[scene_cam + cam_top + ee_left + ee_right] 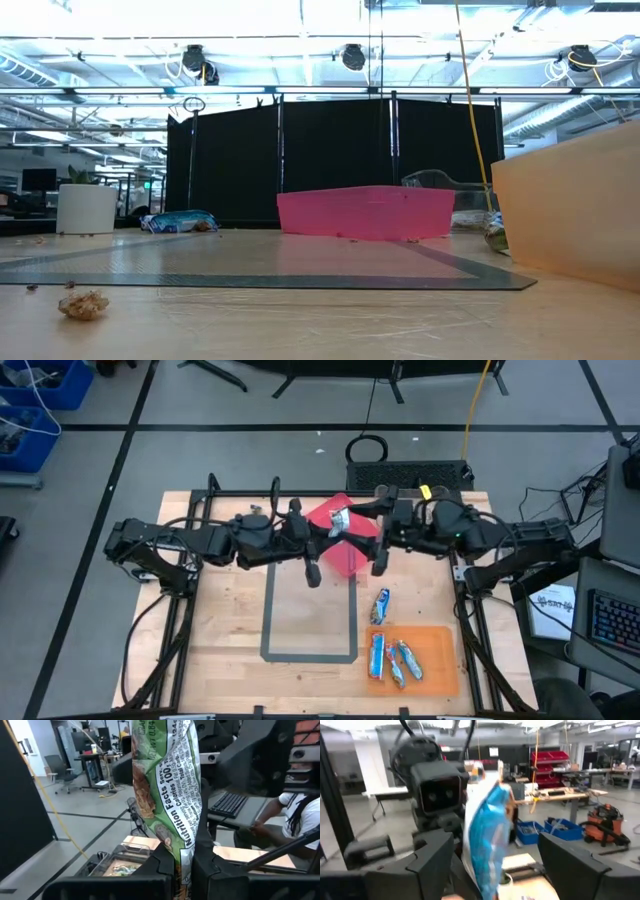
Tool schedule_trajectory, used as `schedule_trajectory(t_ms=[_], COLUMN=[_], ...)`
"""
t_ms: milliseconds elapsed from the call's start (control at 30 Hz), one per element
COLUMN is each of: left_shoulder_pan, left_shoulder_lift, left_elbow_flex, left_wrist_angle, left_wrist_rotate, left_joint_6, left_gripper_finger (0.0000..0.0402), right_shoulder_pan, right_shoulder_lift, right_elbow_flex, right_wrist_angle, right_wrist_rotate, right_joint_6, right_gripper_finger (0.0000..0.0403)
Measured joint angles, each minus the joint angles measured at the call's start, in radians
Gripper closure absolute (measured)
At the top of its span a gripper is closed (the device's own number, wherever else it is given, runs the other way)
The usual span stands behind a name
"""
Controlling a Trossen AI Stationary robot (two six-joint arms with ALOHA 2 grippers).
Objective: Pick and place Granola Bars by type
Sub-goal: Put the yellow granola bar into the transparent bin
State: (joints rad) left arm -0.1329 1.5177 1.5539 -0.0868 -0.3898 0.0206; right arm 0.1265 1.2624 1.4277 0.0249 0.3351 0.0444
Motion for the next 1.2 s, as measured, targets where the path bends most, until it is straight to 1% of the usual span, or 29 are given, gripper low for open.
schedule_trajectory(t_ms=[67, 200, 333, 467, 600, 700, 733, 800, 933, 1000, 1100, 1200], left_shoulder_pan=[0.001, 0.002, 0.011, 0.018, 0.021, 0.021, 0.021, 0.021, 0.021, 0.022, 0.021, 0.025], left_shoulder_lift=[0.000, 0.000, 0.000, 0.000, 0.000, 0.000, 0.000, 0.001, 0.001, 0.001, -0.001, -0.024], left_elbow_flex=[0.000, 0.000, -0.001, -0.001, -0.001, -0.002, -0.002, -0.002, -0.002, -0.002, -0.002, -0.003], left_wrist_angle=[0.001, -0.003, -0.040, -0.059, -0.052, -0.034, -0.026, -0.014, -0.011, -0.007, -0.008, -0.039], left_wrist_rotate=[0.019, 0.026, 0.038, 0.050, 0.051, 0.050, 0.050, 0.048, 0.031, 0.026, -0.031, -0.080], left_joint_6=[0.005, 0.005, 0.001, -0.025, -0.025, -0.025, -0.025, -0.026, -0.029, -0.030, -0.051, -0.055], left_gripper_finger=[0.0377, 0.0378, 0.0378, 0.0378, 0.0378, 0.0378, 0.0372, 0.0348, 0.0295, 0.0274, 0.0245, 0.0211], right_shoulder_pan=[-0.011, -0.038, -0.042, -0.042, -0.043, -0.042, -0.042, -0.045, -0.056, -0.062, -0.072, -0.086], right_shoulder_lift=[0.015, 0.046, 0.058, 0.061, 0.060, 0.060, 0.060, 0.060, 0.059, 0.053, 0.036, 0.003], right_elbow_flex=[0.000, 0.000, 0.000, 0.000, 0.000, 0.000, 0.000, 0.000, 0.000, 0.000, 0.000, 0.000], right_wrist_angle=[0.034, 0.038, 0.043, 0.076, 0.107, 0.115, 0.115, 0.121, 0.118, 0.109, 0.097, 0.047], right_wrist_rotate=[-0.007, -0.052, -0.053, -0.054, -0.104, -0.108, -0.123, -0.146, -0.156, -0.156, -0.156, -0.155], right_joint_6=[0.025, 0.086, 0.108, 0.108, 0.089, 0.075, 0.073, 0.066, 0.076, 0.071, 0.045, 0.046], right_gripper_finger=[0.0124, 0.0134, 0.0161, 0.0219, 0.0295, 0.0355, 0.0373, 0.0390, 0.0386, 0.0393, 0.0395, 0.0394])
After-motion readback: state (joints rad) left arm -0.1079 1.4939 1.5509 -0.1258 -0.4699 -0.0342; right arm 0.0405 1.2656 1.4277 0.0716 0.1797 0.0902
